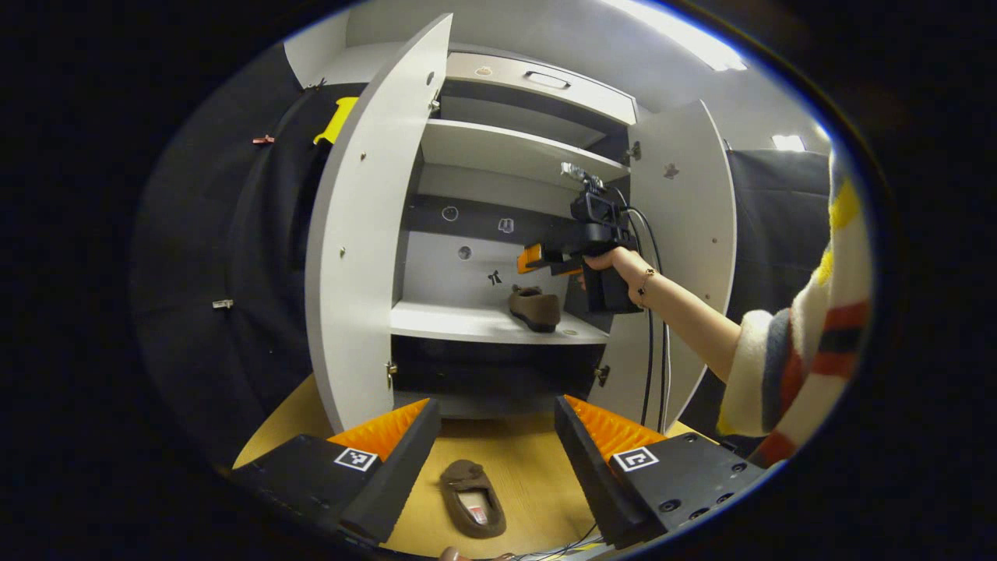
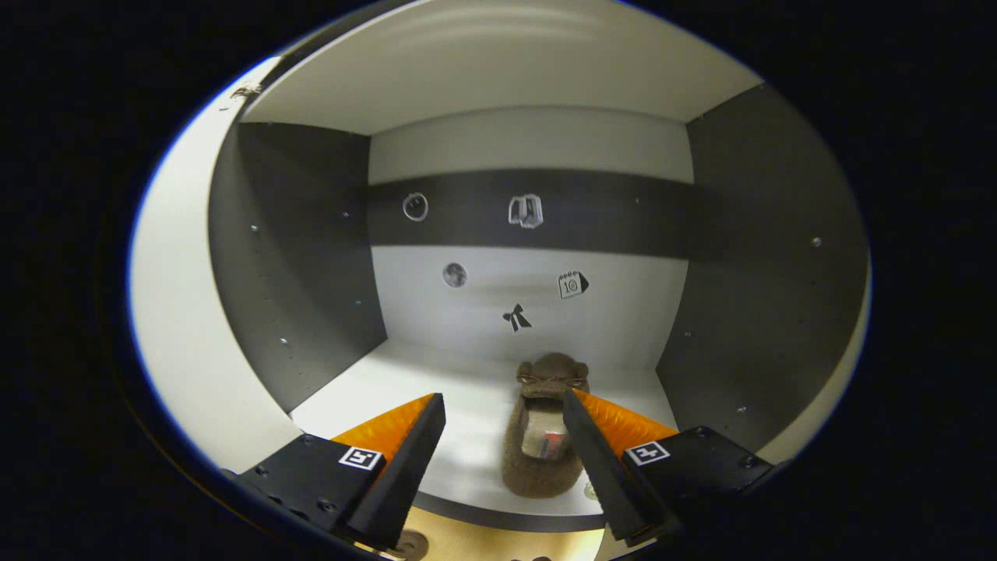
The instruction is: Grab one shoe with the right hand and put it into the shoe cabinet, grab the other shoe with the left hand and put it into the shoe cabinet; then close the right door with the right hand and the left door with the left hand.
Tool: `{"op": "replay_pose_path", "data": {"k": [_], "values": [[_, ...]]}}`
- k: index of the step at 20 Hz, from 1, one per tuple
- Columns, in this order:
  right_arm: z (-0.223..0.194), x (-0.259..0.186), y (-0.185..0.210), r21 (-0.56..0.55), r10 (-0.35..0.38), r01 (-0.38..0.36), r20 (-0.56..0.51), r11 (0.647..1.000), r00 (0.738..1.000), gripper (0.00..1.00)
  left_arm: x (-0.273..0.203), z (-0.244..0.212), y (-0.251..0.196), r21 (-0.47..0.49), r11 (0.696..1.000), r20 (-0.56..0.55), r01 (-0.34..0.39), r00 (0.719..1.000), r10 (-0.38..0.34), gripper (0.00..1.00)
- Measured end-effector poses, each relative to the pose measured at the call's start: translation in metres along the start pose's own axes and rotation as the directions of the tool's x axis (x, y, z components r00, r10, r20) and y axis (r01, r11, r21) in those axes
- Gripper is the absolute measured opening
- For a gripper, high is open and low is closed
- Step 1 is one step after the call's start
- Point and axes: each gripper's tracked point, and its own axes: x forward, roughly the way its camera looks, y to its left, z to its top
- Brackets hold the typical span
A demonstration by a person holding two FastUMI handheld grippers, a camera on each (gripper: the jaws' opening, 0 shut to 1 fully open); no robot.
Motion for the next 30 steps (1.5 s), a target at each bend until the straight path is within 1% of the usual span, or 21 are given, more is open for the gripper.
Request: {"op": "replay_pose_path", "data": {"k": [1, 6, 8, 10, 12, 15, 18, 21, 23, 27, 28, 30], "values": [[0.005, -0.018, 0.005, -0.004, 0.008, -0.007, 0.035, 1.000, 0.999, 0.99, 0.002, -0.009, -0.005, -0.001, 1.000, -0.015, 0.023, 1.000, -0.023, 0.94], [0.000, -0.103, 0.017, -0.003, 0.021, -0.021, 0.151, 1.000, 0.988, 0.97, 0.017, -0.058, -0.024, -0.018, 0.992, -0.063, 0.125, 0.990, -0.126, 0.94], [-0.005, -0.131, 0.016, -0.001, 0.011, -0.010, 0.183, 1.000, 0.983, 0.98, 0.028, -0.079, -0.028, -0.026, 0.989, -0.093, 0.143, 0.985, -0.145, 0.94], [-0.011, -0.155, 0.013, 0.002, -0.007, 0.007, 0.199, 1.000, 0.980, 0.98, 0.037, -0.099, -0.025, -0.044, 0.989, -0.115, 0.143, 0.982, -0.147, 0.94], [-0.018, -0.175, 0.009, 0.031, -0.027, 0.020, 0.217, 0.999, 0.976, 0.98, 0.048, -0.120, -0.014, -0.044, 0.992, -0.136, 0.114, 0.984, -0.119, 0.94], [-0.031, -0.199, 0.001, 0.072, -0.052, 0.036, 0.231, 0.997, 0.971, 0.98, 0.061, -0.151, 0.015, -0.011, 1.000, -0.160, 0.025, 0.987, -0.027, 0.93], [-0.043, -0.212, -0.008, 0.079, -0.082, 0.064, 0.247, 0.995, 0.966, 0.98, 0.075, -0.187, 0.037, 0.004, 0.999, -0.200, -0.034, 0.979, 0.035, 0.91], [-0.060, -0.215, -0.018, 0.055, -0.119, 0.109, 0.240, 0.993, 0.963, 0.98, 0.086, -0.224, 0.054, -0.009, 0.996, -0.239, -0.088, 0.967, 0.083, 0.86], [-0.073, -0.212, -0.022, 0.041, -0.131, 0.125, 0.225, 0.991, 0.965, 0.98, 0.092, -0.244, 0.066, 0.010, 0.992, -0.262, -0.126, 0.957, 0.124, 0.84], [-0.100, -0.202, -0.023, 0.052, -0.123, 0.116, 0.175, 0.992, 0.977, 0.98, 0.103, -0.280, 0.080, 0.052, 0.987, -0.314, -0.153, 0.936, 0.162, 0.79], [-0.105, -0.199, -0.023, 0.057, -0.121, 0.112, 0.166, 0.992, 0.979, 0.98, 0.105, -0.286, 0.082, 0.050, 0.986, -0.329, -0.160, 0.929, 0.167, 0.76], [-0.116, -0.193, -0.024, 0.052, -0.115, 0.109, 0.144, 0.993, 0.983, 0.98, 0.109, -0.299, 0.086, 0.025, 0.985, -0.359, -0.171, 0.918, 0.168, 0.72]]}}
